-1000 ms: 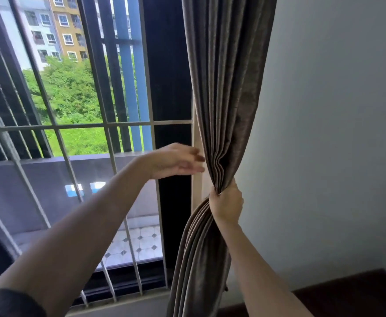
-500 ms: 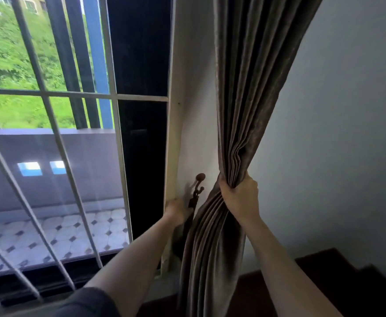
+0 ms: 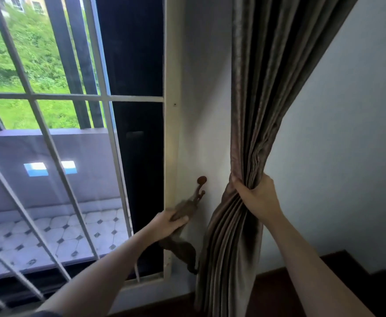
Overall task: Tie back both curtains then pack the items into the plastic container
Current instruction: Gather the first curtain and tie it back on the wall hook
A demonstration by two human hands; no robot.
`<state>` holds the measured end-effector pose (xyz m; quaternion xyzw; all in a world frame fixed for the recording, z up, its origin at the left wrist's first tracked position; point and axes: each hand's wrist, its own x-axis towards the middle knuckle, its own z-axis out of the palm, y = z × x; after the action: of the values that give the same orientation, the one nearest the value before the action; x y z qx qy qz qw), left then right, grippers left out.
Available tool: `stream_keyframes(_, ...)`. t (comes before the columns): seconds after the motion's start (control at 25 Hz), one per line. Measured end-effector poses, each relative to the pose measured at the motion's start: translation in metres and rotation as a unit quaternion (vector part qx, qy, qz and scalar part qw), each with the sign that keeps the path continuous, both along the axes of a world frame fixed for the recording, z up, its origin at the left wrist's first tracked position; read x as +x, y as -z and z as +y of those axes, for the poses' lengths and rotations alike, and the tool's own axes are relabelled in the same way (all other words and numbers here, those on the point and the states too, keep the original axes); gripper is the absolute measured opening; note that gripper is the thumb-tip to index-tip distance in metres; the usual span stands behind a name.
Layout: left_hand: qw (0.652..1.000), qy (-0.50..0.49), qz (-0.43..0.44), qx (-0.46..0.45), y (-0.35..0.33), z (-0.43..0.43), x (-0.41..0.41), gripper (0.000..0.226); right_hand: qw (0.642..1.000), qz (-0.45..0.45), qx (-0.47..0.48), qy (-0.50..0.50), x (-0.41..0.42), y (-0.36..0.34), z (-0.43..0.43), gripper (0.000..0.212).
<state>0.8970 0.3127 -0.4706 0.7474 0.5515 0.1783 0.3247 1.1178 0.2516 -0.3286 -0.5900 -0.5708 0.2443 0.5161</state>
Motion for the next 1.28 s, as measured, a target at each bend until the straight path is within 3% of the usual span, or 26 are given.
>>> stream_keyframes(0.2,0.994,0.003,0.11,0.014,-0.065,-0.007,-0.086,0.024,0.998,0.007,-0.003,-0.064,-0.034,0.006,0.002,0.014)
stream_keyframes(0.28,0.987,0.006,0.149,0.06,-0.094,-0.008,-0.101,0.028,0.997,0.012,0.0,-0.073,-0.049,0.011,0.002,0.01)
stream_keyframes(0.48,0.964,-0.005,0.199,0.174,-0.136,-0.015,-0.121,0.032,0.995,0.043,-0.016,-0.087,-0.082,0.014,0.007,0.023)
stream_keyframes(0.68,0.966,-0.053,0.148,0.204,-0.145,-0.058,-0.094,0.041,0.996,0.013,-0.049,-0.069,-0.111,0.005,0.014,0.036)
stream_keyframes(0.84,0.983,-0.128,0.072,0.108,-0.142,-0.093,-0.061,0.033,0.992,-0.085,-0.092,-0.009,-0.128,-0.017,0.018,0.039)
stream_keyframes(0.96,0.982,-0.178,-0.017,0.058,-0.132,-0.108,-0.037,0.032,0.986,-0.118,-0.112,-0.027,-0.135,-0.036,0.017,0.041)
stream_keyframes(1.12,0.974,-0.192,-0.074,0.09,-0.111,-0.122,0.001,0.032,0.973,-0.191,-0.112,-0.063,-0.14,-0.054,0.016,0.037)
stream_keyframes(1.28,0.974,-0.168,-0.026,0.152,-0.096,-0.113,0.019,0.036,0.96,-0.23,-0.124,-0.097,-0.144,-0.059,0.017,0.033)
